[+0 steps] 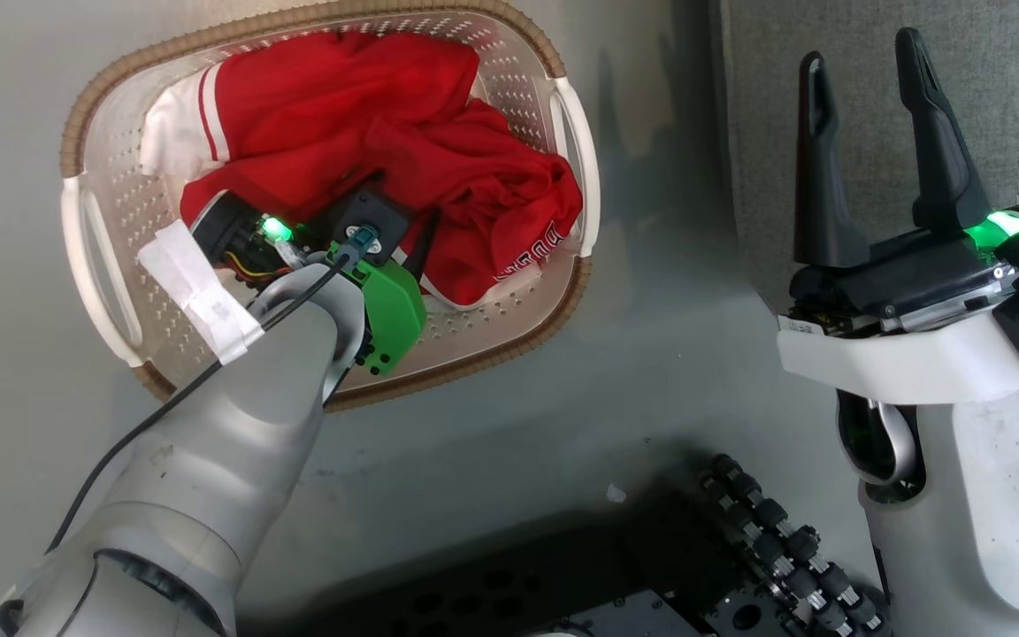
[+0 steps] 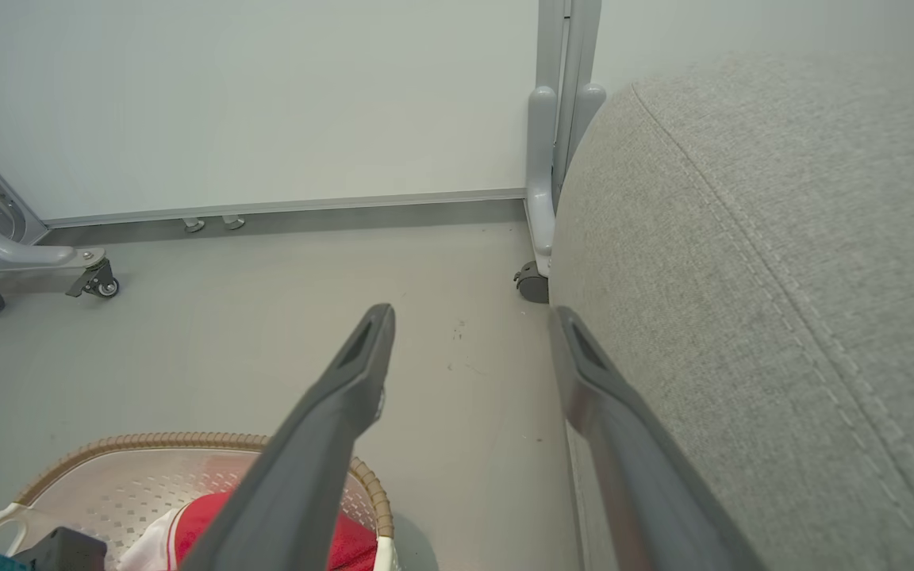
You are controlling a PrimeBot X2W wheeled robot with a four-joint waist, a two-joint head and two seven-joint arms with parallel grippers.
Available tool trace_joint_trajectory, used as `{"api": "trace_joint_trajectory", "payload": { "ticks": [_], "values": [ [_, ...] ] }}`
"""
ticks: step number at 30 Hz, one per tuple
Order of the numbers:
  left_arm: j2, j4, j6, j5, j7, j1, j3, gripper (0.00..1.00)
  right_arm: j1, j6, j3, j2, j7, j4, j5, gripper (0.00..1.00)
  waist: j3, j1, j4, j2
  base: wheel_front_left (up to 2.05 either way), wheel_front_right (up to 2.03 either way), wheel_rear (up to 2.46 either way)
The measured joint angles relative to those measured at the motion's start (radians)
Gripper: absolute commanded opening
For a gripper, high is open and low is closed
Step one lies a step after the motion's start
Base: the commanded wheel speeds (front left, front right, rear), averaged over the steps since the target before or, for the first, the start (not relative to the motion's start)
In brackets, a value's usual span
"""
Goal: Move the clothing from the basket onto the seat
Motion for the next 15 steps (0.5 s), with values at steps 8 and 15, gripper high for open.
{"api": "trace_joint_trajectory", "payload": {
  "ticks": [8,15],
  "values": [
    [0.005,0.058,0.02,-0.001,0.0,-0.051,-0.001,1.0,0.001,0.0,0.012,0.0,0.0,-0.023,0.011,1.0,0.056,0.0,-0.024,0.0,0.0,0.0,0.0],
    [0.028,0.085,0.048,-0.011,0.0,-0.081,0.006,1.0,0.003,0.0,0.026,0.0,0.0,-0.042,0.026,1.0,0.089,0.0,-0.052,0.0,0.0,0.0,0.0]
  ]
}}
